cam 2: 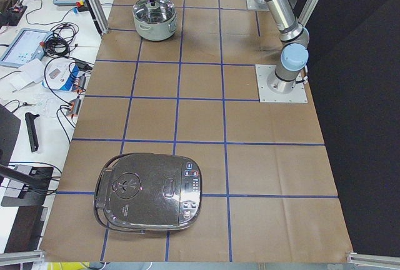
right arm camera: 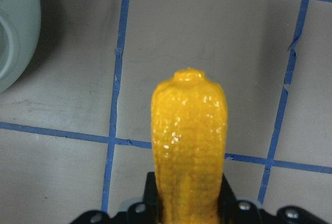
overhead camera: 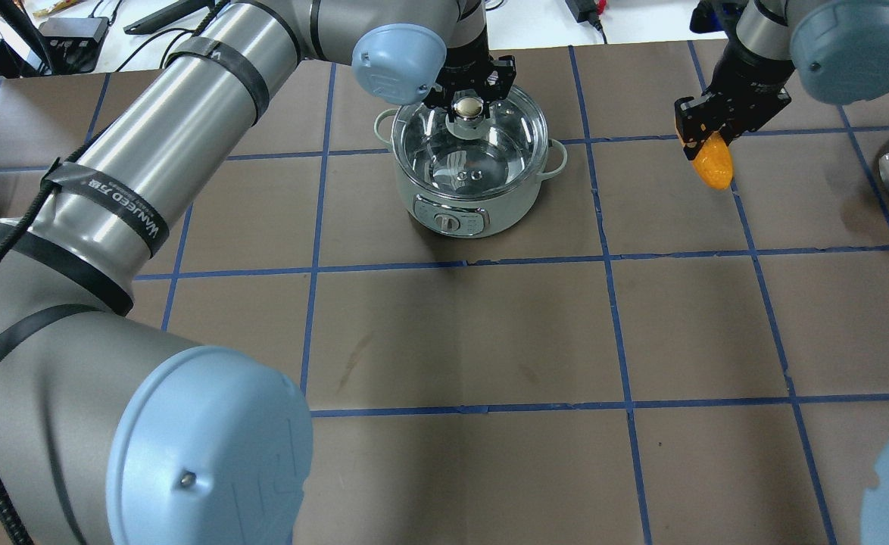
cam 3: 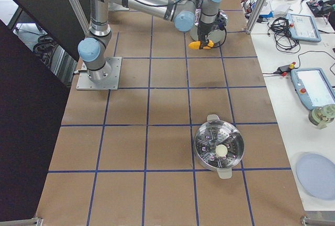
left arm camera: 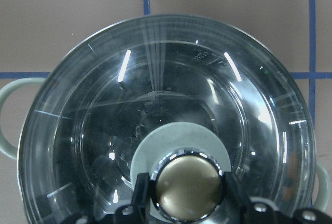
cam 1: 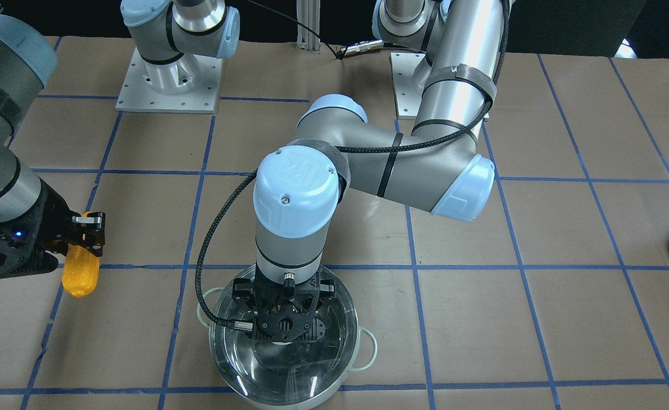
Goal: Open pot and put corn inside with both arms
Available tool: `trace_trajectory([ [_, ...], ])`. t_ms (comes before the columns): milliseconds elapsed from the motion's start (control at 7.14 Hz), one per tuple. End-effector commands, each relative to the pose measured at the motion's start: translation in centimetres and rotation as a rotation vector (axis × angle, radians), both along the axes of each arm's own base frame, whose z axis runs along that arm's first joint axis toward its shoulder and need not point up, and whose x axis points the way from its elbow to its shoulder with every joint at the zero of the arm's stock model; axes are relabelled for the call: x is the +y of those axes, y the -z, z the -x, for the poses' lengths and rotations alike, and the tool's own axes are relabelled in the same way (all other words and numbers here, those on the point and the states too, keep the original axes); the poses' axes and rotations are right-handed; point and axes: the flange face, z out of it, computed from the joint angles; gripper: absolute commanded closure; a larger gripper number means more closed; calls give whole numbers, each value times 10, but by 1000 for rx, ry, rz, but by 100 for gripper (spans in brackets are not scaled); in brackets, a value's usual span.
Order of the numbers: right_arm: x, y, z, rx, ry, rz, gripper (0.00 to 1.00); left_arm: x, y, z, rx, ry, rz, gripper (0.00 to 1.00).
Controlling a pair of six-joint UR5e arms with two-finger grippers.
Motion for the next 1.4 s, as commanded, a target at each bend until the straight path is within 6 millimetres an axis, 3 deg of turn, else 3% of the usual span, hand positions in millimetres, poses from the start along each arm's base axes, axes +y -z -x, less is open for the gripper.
trace_trajectory([
  [0,0,-4,-1,1,5,8,88,8,-33,-16,-12,9,-10,83],
  [140,-1,-14,-18,2,22,27,88,7,-71,-73,-29,17,-30,83],
  [280,-6,-25,-80,4,43,65,88,2,-98,-152,-45,47,-50,83],
  [420,-22,-20,-144,-2,44,74,88,-7,-96,-225,-60,48,-76,82],
  [560,-44,-12,-211,-14,92,96,88,-12,-63,-288,-53,2,-127,82],
  [700,-61,12,-268,-17,117,91,88,-9,-27,-346,-39,-35,-161,81],
  [840,-71,53,-300,-9,96,95,87,-4,13,-373,-40,-26,-143,80],
  [1120,-91,112,-306,-15,86,115,70,17,107,-376,-61,2,-69,80],
  [1260,-91,120,-304,-10,84,105,65,24,123,-375,-70,5,-27,78],
])
